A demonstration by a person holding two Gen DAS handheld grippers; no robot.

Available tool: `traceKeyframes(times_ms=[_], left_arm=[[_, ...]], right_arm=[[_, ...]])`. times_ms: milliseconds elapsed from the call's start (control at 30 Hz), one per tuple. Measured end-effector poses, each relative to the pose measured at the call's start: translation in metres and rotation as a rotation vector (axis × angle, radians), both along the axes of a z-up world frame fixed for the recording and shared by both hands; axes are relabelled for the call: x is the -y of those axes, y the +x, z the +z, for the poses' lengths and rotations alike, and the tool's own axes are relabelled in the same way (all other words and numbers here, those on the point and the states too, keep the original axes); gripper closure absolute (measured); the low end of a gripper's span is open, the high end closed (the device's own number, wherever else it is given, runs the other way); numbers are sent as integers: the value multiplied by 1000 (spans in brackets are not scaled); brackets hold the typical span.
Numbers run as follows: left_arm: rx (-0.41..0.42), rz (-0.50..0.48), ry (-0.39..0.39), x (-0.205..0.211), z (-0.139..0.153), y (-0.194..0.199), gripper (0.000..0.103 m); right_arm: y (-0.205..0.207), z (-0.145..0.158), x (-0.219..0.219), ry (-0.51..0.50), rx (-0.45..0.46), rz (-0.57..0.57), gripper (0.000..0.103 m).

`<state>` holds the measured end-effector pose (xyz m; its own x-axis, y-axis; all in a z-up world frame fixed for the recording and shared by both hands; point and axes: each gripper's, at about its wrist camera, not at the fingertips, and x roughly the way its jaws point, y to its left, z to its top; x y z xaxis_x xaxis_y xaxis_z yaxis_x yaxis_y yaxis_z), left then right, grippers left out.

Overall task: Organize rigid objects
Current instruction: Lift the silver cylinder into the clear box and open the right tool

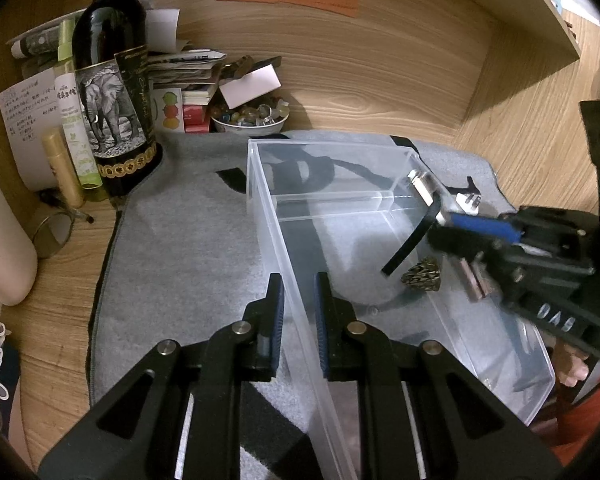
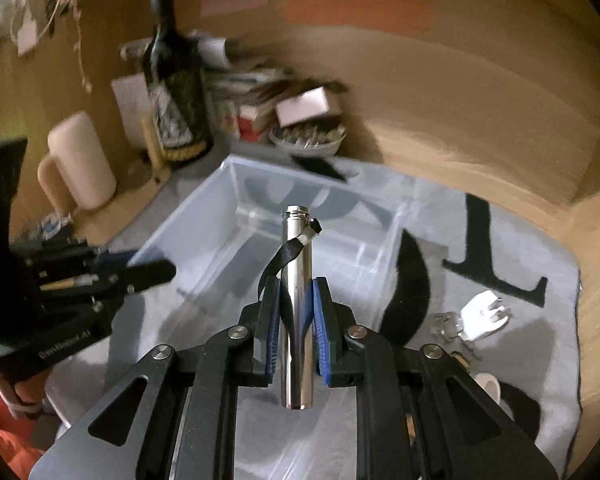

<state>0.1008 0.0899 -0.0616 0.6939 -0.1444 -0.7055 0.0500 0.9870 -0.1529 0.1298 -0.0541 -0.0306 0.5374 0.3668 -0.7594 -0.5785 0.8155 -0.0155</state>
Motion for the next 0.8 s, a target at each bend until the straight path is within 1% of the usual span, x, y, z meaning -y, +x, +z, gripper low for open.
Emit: traceKeyframes(times_ms=[167,300,500,567,633,733,767,800], left_arm=[[0,-1,2,0,0,1,89],[1,-1,2,-1,0,0,89],[0,0,4,0,0,0,89],[0,0,2,0,0,0,89],[0,-1,4,0,0,0,89],[0,-1,3,0,0,0,89],[0,-1,3,0,0,0,89],[0,-1,3,0,0,0,89]], right_arm=[[1,-11,-9,-55,-42,38,89],[2,-16,-12,-72,-67,45,89],[2,-12,-12,-75,-54,37,88],[2,-9,-11,-66,-45,35,84],[0,-7,-10,-59,-33,34,73],[-2,-2,-8,-47,-10,35,65],[-3,0,-7,-42,0,35,64],[-4,2,-6,-39,7,34,59]])
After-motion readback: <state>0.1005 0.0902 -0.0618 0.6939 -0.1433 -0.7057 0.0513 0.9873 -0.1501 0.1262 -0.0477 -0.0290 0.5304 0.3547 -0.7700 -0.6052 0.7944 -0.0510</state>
